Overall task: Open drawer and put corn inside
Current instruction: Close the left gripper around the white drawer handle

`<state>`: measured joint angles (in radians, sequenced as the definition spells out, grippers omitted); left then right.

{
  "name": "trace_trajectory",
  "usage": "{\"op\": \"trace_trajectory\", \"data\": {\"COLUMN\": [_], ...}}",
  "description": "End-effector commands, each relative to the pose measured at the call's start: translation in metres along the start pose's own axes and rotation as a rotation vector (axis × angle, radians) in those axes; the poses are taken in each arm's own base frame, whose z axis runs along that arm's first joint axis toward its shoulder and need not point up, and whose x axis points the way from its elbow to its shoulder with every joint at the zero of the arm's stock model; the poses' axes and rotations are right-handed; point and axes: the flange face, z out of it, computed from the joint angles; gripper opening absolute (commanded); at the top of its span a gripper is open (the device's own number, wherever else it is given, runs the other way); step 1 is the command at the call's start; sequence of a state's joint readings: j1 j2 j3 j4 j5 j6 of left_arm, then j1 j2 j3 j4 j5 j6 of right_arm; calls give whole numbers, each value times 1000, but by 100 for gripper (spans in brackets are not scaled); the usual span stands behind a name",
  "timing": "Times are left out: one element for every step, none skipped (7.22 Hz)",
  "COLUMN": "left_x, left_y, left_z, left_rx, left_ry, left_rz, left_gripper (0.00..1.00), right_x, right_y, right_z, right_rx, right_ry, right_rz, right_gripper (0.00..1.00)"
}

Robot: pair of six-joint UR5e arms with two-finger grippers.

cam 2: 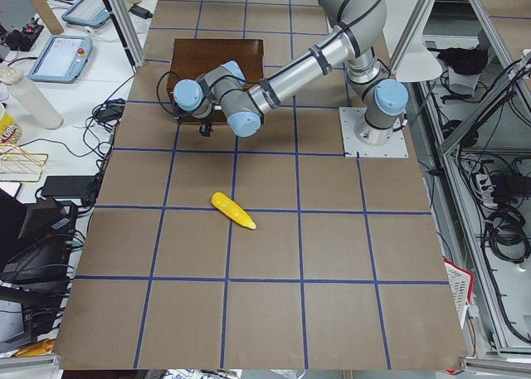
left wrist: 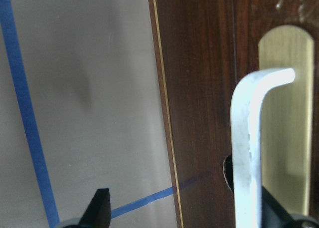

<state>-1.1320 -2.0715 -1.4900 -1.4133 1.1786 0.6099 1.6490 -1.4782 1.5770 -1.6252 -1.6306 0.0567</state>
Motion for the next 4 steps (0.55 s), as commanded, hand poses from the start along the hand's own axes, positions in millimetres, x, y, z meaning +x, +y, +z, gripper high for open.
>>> {"op": "trace_trajectory", "data": {"left_x": [-1,-2,-5,-4], "left_y": [-1,-1,-1,0], "left_z": [-3,-3,-5,-5], "left_rx": [5,5,7,8], "left_ry": [-4,-5,-5,-6], "left_rz": [6,5,12,12], "left_gripper": [100,100,100,100], "right_x": [0,0,0,0], "right_y": [0,0,0,0], "right_z": [0,0,0,1], "right_rx": [0,0,0,-2], "right_ry": [0,0,0,0], "right_rz": [0,0,0,0], "right_gripper": [100,100,100,100]}}
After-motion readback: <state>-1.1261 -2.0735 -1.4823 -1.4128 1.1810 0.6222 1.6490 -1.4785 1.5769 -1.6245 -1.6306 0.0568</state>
